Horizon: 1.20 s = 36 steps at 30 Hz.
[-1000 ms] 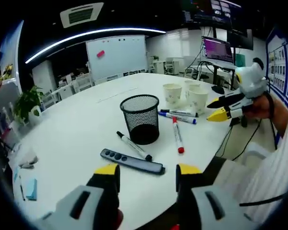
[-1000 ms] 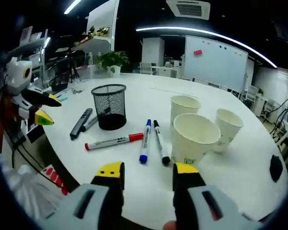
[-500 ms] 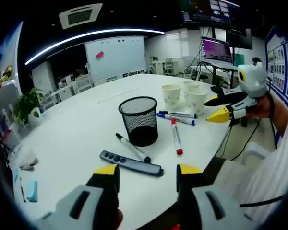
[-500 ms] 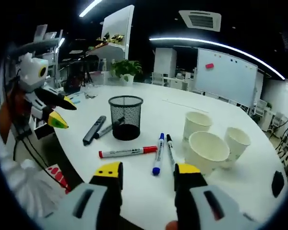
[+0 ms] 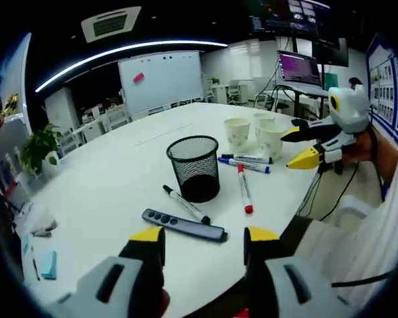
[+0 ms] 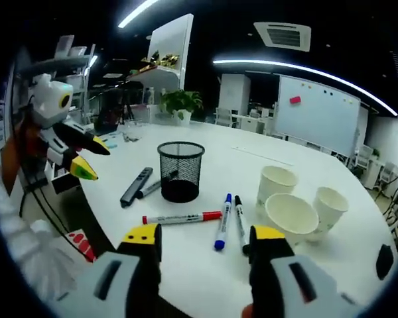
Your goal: Place the scattered laser pointers and whiteboard markers into the pen holder and stack the scattered paper cups together
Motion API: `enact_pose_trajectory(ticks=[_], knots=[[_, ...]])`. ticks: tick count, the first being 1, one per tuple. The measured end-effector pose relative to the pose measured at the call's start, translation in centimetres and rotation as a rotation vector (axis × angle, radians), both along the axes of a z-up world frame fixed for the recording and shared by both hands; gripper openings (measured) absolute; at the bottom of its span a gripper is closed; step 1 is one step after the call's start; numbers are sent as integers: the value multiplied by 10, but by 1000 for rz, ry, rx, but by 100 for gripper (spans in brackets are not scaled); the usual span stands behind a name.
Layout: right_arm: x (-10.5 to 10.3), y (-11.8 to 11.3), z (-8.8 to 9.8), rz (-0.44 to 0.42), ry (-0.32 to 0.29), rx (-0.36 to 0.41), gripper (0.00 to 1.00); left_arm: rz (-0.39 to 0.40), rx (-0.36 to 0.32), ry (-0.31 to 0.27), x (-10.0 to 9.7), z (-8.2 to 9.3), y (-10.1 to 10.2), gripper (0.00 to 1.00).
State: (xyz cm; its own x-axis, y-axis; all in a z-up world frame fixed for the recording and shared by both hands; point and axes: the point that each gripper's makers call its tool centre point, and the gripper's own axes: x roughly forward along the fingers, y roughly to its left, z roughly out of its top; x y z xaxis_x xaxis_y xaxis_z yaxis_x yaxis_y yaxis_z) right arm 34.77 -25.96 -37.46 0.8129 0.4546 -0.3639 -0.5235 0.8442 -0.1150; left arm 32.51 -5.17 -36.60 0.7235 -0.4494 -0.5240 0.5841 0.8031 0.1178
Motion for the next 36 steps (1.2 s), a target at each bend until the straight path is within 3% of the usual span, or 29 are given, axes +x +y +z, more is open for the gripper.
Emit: enact_pose_trajectory(ticks=[13,25,36], knots=[[5,-13,9,-46,-32,33,63,-10,6,12,-3,-3,-5,48],[9,-19,12,-70,-48,33,63,-8,8,13,-3,-3,-4,48],[9,-20,26,-57,-105,63,63,-24,14,7,-2,-2,-5,48]])
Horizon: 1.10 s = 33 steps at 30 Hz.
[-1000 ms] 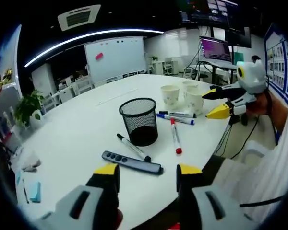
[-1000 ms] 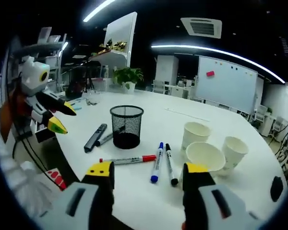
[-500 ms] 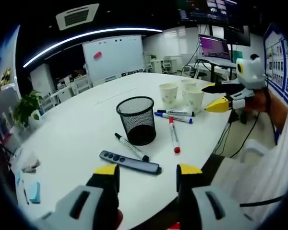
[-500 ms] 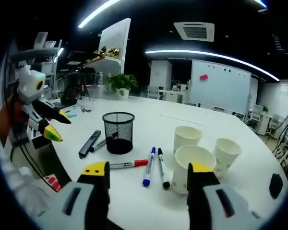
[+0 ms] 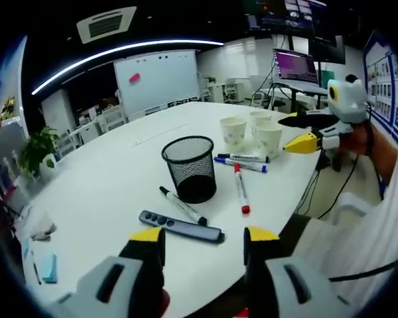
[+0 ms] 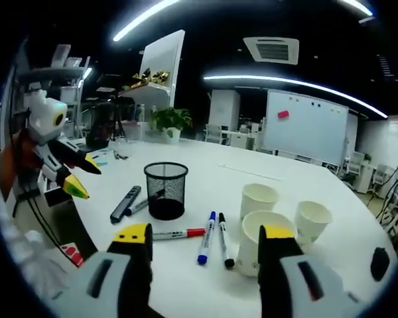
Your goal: Place the scattered laser pointers and whiteboard markers into the pen holder and stack the scattered paper cups together
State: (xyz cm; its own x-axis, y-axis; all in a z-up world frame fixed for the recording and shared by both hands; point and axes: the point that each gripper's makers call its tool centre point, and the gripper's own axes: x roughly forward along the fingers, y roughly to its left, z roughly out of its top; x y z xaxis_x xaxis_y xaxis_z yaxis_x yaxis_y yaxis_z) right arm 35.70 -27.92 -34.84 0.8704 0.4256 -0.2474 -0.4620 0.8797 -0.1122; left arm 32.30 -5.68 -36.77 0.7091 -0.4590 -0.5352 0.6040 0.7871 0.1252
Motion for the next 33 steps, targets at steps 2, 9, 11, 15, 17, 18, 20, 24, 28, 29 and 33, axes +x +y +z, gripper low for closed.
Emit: enact_pose_trajectory(ticks=[2,9,11,15,17,18,20,24,28,29,33], knots=[[1,1,6,10,-37,6,63,-1,0,1,0,-1,1,48],[4,-3,22,10,-110,14,64,-15,0,1,-1,1,-1,48],[5,-5,22,2,-120,24,64,-20,1,-3,-1,2,-4,48],[8,-11,27,-24,-135,32,64,-21,5,1,-1,1,-5,48],[8,-12,29,-28,-143,30,64,-23,6,4,-2,0,-5,48],[7,-11,30,-23,-148,26,64,-24,8,6,-2,0,-6,48],[5,-9,32,-13,-160,16,64,-35,16,6,-3,0,-7,48],[4,-7,34,2,-172,-29,66,-35,28,-4,0,4,-4,48],[6,-8,32,-2,-155,-23,67,-24,24,-5,2,3,-2,48],[7,-9,32,-6,-152,-25,68,-24,25,-3,2,3,-2,48],[11,-18,41,-45,-186,-11,70,-41,32,-3,-1,3,-5,48]])
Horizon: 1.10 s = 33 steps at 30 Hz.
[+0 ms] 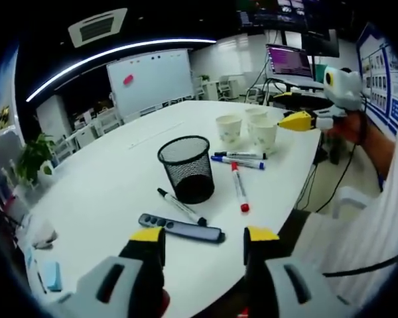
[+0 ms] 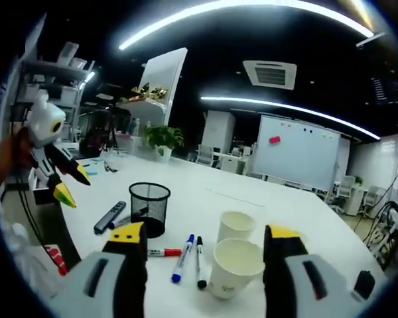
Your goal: Place the scattered laser pointers and whiteboard markers into the pen holder and stack the scattered paper cups together
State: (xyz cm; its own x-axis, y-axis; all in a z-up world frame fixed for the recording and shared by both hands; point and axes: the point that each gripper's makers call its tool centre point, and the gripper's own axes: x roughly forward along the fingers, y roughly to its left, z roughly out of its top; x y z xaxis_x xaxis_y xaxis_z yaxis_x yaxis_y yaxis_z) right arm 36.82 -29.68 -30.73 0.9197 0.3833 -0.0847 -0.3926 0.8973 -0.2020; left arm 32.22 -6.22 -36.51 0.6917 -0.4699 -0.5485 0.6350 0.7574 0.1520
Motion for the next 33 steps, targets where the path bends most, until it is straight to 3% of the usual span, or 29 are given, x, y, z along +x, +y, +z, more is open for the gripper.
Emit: enact_pose_trajectory(ticks=[5,15,33], knots=[[4,-7,5,-20,-11,33,70,11,-2,-1,-1,2,2,48],[14,-25,-4,-67,21,48,65,23,-7,-1,3,-1,5,48],[31,-41,-46,-119,122,32,62,27,-4,5,4,-4,5,48]])
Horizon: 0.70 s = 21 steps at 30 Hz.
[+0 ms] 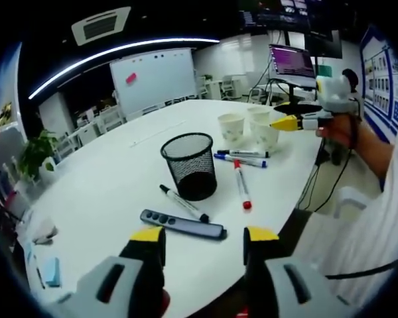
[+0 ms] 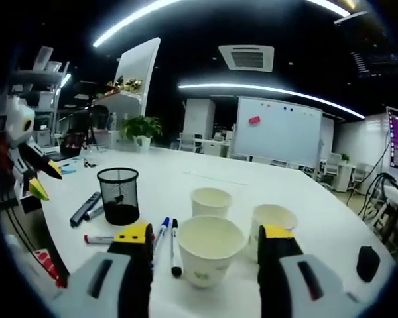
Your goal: Place the scattered laser pointers and whiteboard markers into the pen holder and stack the scattered paper cups together
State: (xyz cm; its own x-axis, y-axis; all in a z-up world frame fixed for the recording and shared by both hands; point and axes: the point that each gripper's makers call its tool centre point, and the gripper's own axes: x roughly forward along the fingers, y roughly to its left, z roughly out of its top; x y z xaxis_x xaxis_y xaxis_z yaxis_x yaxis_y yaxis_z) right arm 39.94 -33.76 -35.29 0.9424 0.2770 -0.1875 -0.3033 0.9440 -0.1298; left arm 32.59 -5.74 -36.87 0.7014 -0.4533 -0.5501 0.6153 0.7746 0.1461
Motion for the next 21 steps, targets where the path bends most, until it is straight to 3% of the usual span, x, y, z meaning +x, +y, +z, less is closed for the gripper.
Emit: enact_pose_trajectory(ticks=[21], knots=[[11,-8,-19,-22,40,22,59,3,2,-3,-3,1,2,48]])
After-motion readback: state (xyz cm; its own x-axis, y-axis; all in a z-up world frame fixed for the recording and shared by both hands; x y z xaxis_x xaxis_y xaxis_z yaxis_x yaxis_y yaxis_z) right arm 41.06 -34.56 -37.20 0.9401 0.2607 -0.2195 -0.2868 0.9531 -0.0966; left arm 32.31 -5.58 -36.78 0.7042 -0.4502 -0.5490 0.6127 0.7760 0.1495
